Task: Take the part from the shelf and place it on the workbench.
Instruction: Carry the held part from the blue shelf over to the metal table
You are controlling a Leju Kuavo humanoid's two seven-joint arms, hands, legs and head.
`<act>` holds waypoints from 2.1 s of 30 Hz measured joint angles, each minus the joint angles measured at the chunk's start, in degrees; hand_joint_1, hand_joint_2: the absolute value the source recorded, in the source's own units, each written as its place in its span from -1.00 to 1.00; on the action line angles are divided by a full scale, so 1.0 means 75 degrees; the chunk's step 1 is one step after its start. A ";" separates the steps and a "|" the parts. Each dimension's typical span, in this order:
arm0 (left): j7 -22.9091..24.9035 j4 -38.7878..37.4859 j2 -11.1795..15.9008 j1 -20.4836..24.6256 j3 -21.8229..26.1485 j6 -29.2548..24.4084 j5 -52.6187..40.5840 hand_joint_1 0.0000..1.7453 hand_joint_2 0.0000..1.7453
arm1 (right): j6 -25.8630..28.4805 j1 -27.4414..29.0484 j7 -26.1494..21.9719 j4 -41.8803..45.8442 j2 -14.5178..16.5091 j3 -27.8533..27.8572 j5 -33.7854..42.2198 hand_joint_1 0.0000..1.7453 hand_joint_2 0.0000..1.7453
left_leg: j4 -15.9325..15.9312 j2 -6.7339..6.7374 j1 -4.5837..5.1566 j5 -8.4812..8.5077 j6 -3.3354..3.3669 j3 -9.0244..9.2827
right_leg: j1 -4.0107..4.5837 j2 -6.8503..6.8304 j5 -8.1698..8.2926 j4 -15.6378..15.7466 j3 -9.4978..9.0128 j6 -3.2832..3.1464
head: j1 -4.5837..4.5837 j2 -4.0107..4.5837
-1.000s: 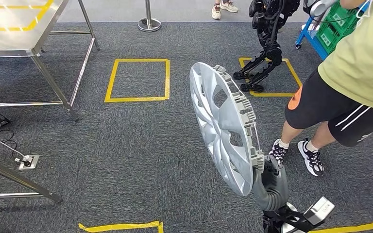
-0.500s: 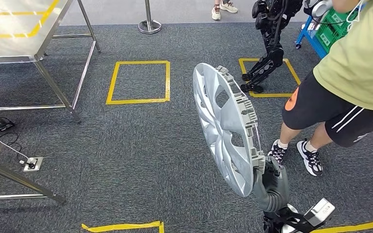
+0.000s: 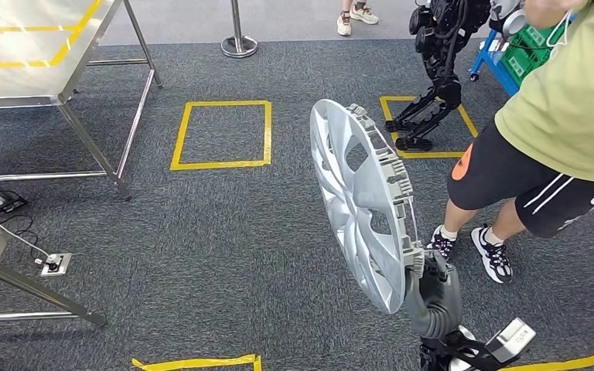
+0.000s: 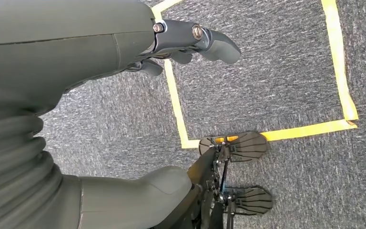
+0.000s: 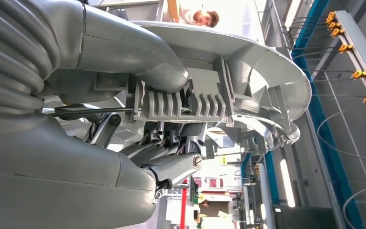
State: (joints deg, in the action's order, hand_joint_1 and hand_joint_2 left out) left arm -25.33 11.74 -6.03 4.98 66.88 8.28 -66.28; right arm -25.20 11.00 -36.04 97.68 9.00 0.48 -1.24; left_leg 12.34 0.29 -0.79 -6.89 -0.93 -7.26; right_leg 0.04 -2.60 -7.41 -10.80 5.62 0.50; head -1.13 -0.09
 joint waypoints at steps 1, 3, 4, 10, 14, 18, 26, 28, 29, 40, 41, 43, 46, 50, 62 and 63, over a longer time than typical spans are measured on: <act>0.0012 0.0000 0.0000 0.0002 0.0000 0.0003 -0.0007 -1.00 1.00 | 0.0023 0.0000 -0.0002 0.0000 -0.0005 0.0007 0.0011 1.00 1.00 | -0.0054 0.0000 0.0000 0.0026 0.0001 0.0027 | 0.0000 0.0000 0.0028 0.0057 -0.0028 0.0002 | -0.0001 0.0000; 0.0023 0.0000 -0.0003 0.0006 0.0000 0.0013 -0.0020 -1.00 1.00 | 0.0060 0.0006 0.0012 0.0000 -0.0018 0.0039 0.0053 1.00 1.00 | -0.0096 0.0000 0.0000 0.0051 0.0002 0.0043 | 0.0000 0.0001 0.0057 0.0095 -0.0044 0.0002 | -0.0001 0.0000; 0.0023 0.0000 -0.0007 0.0005 0.0000 0.0020 -0.0030 -1.00 1.00 | 0.0064 0.0012 0.0024 0.0000 -0.0023 0.0063 0.0087 1.00 1.00 | -0.0101 0.0000 -0.0001 0.0060 0.0003 0.0044 | 0.0000 0.0001 0.0066 0.0083 -0.0042 0.0001 | -0.0001 0.0000; 0.0077 -0.0001 -0.0026 0.0007 0.0000 0.0055 -0.0070 -1.00 1.00 | -0.0024 0.0036 0.0076 -0.0003 -0.0028 0.0114 0.0243 1.00 1.00 | 0.0310 0.0000 0.0047 -0.0058 0.0021 -0.0247 | -0.0056 0.0008 -0.0174 -0.0626 0.0415 0.0004 | 0.0000 0.0000; 0.0022 -0.0001 -0.0032 0.0008 0.0000 0.0062 -0.0001 -1.00 1.00 | -0.0004 -0.0032 0.0130 -0.0048 -0.0029 0.0116 0.0301 1.00 1.00 | 0.1211 0.0001 0.0061 -0.0464 0.0022 -0.0785 | -0.0071 0.0007 -0.0601 -0.1544 0.0965 0.0014 | 0.0000 0.0000; 0.0019 -0.0002 -0.0050 0.0009 0.0000 0.0064 0.0011 -1.00 1.00 | -0.0001 -0.0184 0.0213 -0.0121 -0.0031 0.0117 0.0334 1.00 1.00 | 0.1998 0.0001 0.0061 -0.0772 0.0008 -0.1242 | -0.0071 0.0006 -0.0915 -0.2336 0.1421 0.0000 | -0.0001 0.0000; 0.0020 -0.0001 -0.0060 0.0008 0.0000 0.0064 0.0012 -1.00 1.00 | -0.0020 -0.0313 0.0245 -0.0280 -0.0034 0.0117 0.0337 1.00 1.00 | 0.3052 0.0001 0.0061 -0.1195 -0.0004 -0.1858 | -0.0070 0.0005 -0.1353 -0.3389 0.2038 -0.0016 | 0.0000 0.0000; 0.0018 0.0000 -0.0062 0.0008 0.0000 0.0064 0.0013 -1.00 1.00 | -0.0013 -0.0315 0.0247 -0.0297 -0.0035 0.0117 0.0326 1.00 1.00 | 0.3148 0.0000 0.0061 -0.1240 -0.0008 -0.1909 | -0.0071 0.0005 -0.1397 -0.3486 0.2091 -0.0017 | 0.0001 0.0000; 0.0017 0.0000 -0.0063 0.0008 0.0000 0.0064 0.0014 -1.00 1.00 | -0.0002 -0.0319 0.0245 -0.0303 -0.0037 0.0117 0.0308 1.00 1.00 | 0.3166 0.0000 0.0061 -0.1249 -0.0009 -0.1918 | -0.0070 0.0005 -0.1406 -0.3504 0.2100 -0.0017 | 0.0000 0.0000; 0.0079 0.0000 -0.0061 0.0008 0.0000 0.0068 0.0015 -1.00 1.00 | 0.0254 -0.0521 0.0188 -0.0427 -0.0177 0.0114 0.0039 1.00 1.00 | 0.2956 0.0000 0.0059 -0.1163 -0.0016 -0.1823 | -0.0065 0.0005 -0.1318 -0.3290 0.2003 -0.0021 | 0.0000 0.0000; 0.0094 0.0000 -0.0061 0.0009 0.0000 0.0071 0.0015 -1.00 1.00 | 0.0283 -0.0535 0.0189 -0.0446 -0.0190 0.0111 0.0032 1.00 1.00 | 0.2880 0.0000 0.0059 -0.1130 -0.0014 -0.1782 | -0.0065 0.0005 -0.1286 -0.3212 0.1961 -0.0022 | 0.0001 0.0000; 0.0106 -0.0001 -0.0062 0.0009 0.0000 0.0076 0.0014 -1.00 1.00 | 0.0342 -0.0540 0.0192 -0.0466 -0.0212 0.0106 0.0031 1.00 1.00 | 0.2695 0.0000 0.0059 -0.1053 -0.0013 -0.1679 | -0.0063 0.0004 -0.1209 -0.3026 0.1854 -0.0020 | -0.0001 0.0000; 0.0107 -0.0001 -0.0063 0.0007 0.0000 0.0078 0.0001 -1.00 1.00 | 0.0373 -0.0530 0.0187 -0.0478 -0.0235 0.0103 0.0044 1.00 1.00 | 0.2320 0.0000 0.0058 -0.0900 -0.0011 -0.1468 | -0.0061 0.0004 -0.1055 -0.2660 0.1650 -0.0020 | 0.0001 0.0000; 0.0107 -0.0003 -0.0063 0.0006 0.0000 0.0079 -0.0011 -1.00 1.00 | 0.0373 -0.0510 0.0180 -0.0488 -0.0252 0.0103 0.0070 1.00 1.00 | 0.1658 0.0000 0.0057 -0.0626 -0.0012 -0.1088 | -0.0061 0.0005 -0.0782 -0.2017 0.1283 -0.0015 | 0.0001 0.0000; 0.0106 -0.0003 -0.0064 0.0006 0.0000 0.0077 -0.0024 -1.00 1.00 | 0.0329 -0.0492 0.0159 -0.0513 -0.0262 0.0103 0.0383 1.00 1.00 | 0.1479 0.0000 0.0054 -0.0547 0.0003 -0.0964 | -0.0061 0.0005 -0.0702 -0.1834 0.1155 -0.0008 | -0.0001 0.0000; 0.0104 -0.0003 -0.0064 0.0006 0.0000 0.0076 -0.0023 -1.00 1.00 | 0.0320 -0.0491 0.0159 -0.0518 -0.0262 0.0103 0.0393 1.00 1.00 | 0.1672 0.0000 0.0054 -0.0631 0.0002 -0.1068 | -0.0061 0.0005 -0.0781 -0.2018 0.1254 -0.0007 | -0.0001 0.0000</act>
State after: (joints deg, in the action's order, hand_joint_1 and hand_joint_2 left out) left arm -24.55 11.72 -6.51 5.03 66.88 8.86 -66.44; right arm -22.80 7.31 -34.84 93.79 7.04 1.25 1.70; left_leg 24.89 0.29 -0.38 -11.62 -0.91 -15.27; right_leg -0.42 -2.57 -13.26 -25.94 15.02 0.45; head -1.13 -0.09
